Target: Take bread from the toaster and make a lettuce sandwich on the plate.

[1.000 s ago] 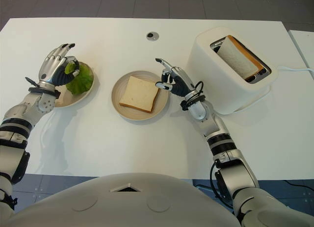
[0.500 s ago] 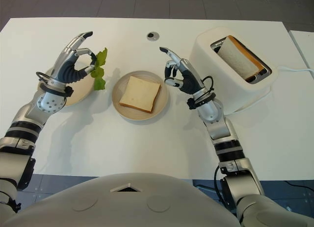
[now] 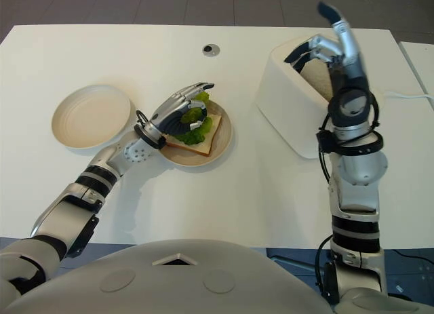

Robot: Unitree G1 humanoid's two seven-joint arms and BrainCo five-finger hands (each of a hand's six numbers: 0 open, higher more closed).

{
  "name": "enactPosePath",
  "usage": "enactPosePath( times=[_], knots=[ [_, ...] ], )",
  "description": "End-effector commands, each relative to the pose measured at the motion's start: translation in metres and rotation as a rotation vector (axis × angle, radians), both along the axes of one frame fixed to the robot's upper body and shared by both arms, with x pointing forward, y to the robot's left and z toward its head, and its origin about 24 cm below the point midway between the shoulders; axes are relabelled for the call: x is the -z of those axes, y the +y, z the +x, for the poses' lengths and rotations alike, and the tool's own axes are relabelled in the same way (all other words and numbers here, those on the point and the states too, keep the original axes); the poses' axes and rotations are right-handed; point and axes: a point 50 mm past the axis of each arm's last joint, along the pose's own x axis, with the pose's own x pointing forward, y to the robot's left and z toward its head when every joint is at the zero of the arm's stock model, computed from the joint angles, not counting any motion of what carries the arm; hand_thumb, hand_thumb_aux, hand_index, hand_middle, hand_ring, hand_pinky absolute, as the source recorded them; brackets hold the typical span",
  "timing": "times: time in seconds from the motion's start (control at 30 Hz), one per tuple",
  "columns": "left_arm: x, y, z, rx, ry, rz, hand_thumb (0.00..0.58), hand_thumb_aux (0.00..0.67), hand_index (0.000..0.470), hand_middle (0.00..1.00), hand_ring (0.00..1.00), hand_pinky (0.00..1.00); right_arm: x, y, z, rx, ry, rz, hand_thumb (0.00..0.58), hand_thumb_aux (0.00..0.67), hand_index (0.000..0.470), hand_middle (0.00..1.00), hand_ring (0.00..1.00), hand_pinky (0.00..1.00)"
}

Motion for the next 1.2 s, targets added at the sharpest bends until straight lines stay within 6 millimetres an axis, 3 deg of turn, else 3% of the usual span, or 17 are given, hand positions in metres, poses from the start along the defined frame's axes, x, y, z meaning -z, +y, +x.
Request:
enactPosePath(
  times=[0.03,0.1,0.17,0.2,0.23,0.27,0.4,0.5,0.73,0.83,0.87,0.9,1.2],
  knots=[
    [0.013,-0.016,-0.008,0.065,0.024,0.062,0.58,0.67,0.47,0.0,0.0,0.0,-0.011,-0.027,-0.009,0.107,-0.018,-0.011,0.0,0.0,0.0,0.33,0.33,0.33],
    [0.017,-0.019,-0.011,0.083,0.033,0.08,0.58,0.67,0.47,0.0,0.0,0.0,-0.012,-0.041,-0.008,0.232,-0.018,-0.087,0.0,0.0,0.0,0.25,0.25,0.25],
    [0.022,-0.019,-0.012,0.082,0.041,0.115,0.58,0.67,0.47,0.0,0.0,0.0,-0.009,-0.053,-0.004,0.373,-0.005,-0.211,0.0,0.0,0.0,0.08,0.08,0.08],
    [0.024,-0.019,-0.012,0.08,0.042,0.131,0.567,0.57,0.4,0.0,0.0,0.0,-0.006,-0.059,0.0,0.454,0.008,-0.287,0.0,0.0,0.0,0.0,0.0,0.0],
    [0.025,-0.018,-0.012,0.076,0.041,0.137,0.371,0.268,0.188,0.0,0.0,0.0,-0.003,-0.065,0.003,0.523,0.018,-0.35,0.0,0.0,0.0,0.0,0.0,0.0],
    [0.024,-0.017,-0.012,0.071,0.038,0.129,0.0,0.0,0.0,0.0,0.0,0.0,-0.001,-0.071,0.006,0.585,0.024,-0.399,0.0,0.0,0.0,0.0,0.0,0.0],
    [0.018,-0.011,-0.005,0.022,0.037,0.074,0.0,0.0,0.0,0.0,0.0,0.0,0.008,-0.082,0.019,0.751,0.032,-0.552,0.0,0.0,0.0,0.0,0.0,0.0],
    [0.016,-0.008,-0.003,0.003,0.035,0.061,0.0,0.0,0.0,0.0,0.0,0.0,0.03,-0.089,0.03,0.815,0.142,-0.757,0.0,0.0,0.0,0.0,0.0,0.0],
    [0.008,-0.003,0.002,-0.049,0.006,-0.021,0.0,0.0,0.0,0.0,0.0,0.0,0.072,-0.085,0.032,0.685,0.331,-0.913,0.0,0.0,0.0,0.0,0.0,0.0],
    [-0.002,0.0,0.004,-0.063,-0.027,-0.072,0.0,0.0,0.0,0.0,0.0,0.0,0.08,-0.09,0.031,0.675,0.375,-0.938,0.0,0.0,0.0,0.0,0.0,0.0],
    [-0.004,0.001,0.005,-0.064,-0.034,-0.085,0.0,0.0,0.0,0.0,0.0,0.0,0.079,-0.091,0.03,0.674,0.372,-0.933,0.468,0.376,0.264,0.0,0.0,0.0],
    [-0.006,0.002,0.005,-0.066,-0.038,-0.097,0.0,0.0,0.0,0.0,0.0,0.0,0.077,-0.09,0.029,0.664,0.358,-0.922,0.58,0.67,0.47,0.0,0.0,0.0],
    [-0.011,0.006,0.002,-0.049,-0.049,-0.137,0.0,0.0,0.0,0.0,0.0,0.0,0.035,-0.076,0.02,0.606,0.125,-0.703,0.58,0.67,0.47,0.0,0.0,0.0]
  ],
)
